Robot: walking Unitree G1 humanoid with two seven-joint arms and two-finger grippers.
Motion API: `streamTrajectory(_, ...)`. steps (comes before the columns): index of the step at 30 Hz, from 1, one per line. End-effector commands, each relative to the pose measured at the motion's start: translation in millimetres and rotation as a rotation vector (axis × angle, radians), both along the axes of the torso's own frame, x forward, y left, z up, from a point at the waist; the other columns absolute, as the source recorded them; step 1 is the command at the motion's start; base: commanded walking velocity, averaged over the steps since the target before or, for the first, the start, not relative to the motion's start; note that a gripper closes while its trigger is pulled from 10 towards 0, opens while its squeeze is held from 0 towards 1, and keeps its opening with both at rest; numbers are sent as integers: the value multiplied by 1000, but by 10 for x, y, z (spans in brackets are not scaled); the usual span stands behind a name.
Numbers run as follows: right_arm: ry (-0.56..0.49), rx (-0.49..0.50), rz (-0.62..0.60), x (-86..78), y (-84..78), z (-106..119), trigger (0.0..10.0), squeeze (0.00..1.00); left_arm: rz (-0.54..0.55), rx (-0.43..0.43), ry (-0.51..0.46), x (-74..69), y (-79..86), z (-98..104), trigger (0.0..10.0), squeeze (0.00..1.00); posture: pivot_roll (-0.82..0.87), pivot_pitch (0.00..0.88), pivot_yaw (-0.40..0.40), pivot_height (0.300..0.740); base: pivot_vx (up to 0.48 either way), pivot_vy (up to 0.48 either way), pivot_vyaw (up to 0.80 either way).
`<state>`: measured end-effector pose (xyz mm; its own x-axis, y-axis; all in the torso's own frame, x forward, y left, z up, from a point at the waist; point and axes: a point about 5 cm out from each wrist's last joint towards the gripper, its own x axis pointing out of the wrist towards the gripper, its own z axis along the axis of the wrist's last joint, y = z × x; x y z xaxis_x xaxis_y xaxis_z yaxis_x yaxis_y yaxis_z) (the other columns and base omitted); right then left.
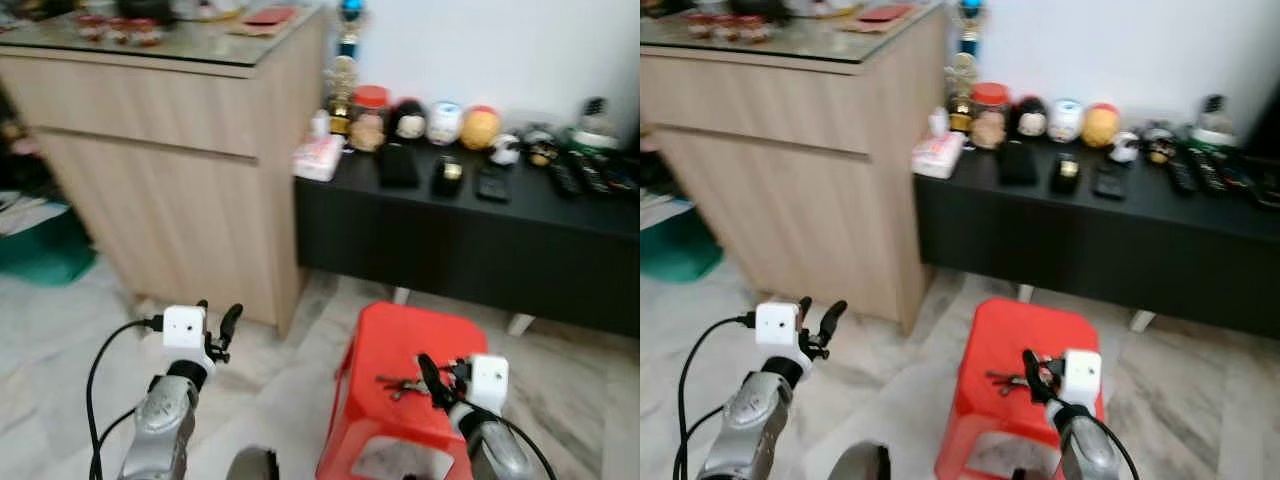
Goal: Hang keys on a hook
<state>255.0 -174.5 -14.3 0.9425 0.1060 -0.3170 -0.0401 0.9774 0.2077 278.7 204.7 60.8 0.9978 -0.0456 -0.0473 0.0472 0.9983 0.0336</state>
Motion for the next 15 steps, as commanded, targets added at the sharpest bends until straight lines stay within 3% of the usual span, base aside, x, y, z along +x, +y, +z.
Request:
streamTrajectory(1, 27, 4, -41, -35, -95, -33, 10000, 0, -27, -2, -12, 25, -71, 35, 10000, 0, 16, 0, -41, 626, 0, 0, 0)
streamTrajectory(8, 24, -38, -6, -47, -85, -38, 10000, 0, -30, -10, -20, 27, -68, 51, 10000, 0, 14, 0, -41, 626, 0, 0, 0)
streamTrajectory(15, 8, -5, -82, -43, -137, -24, 10000, 0, -42, -17, -23, 38, -92, 59, 10000, 0, 13, 0, -39, 626, 0, 0, 659)
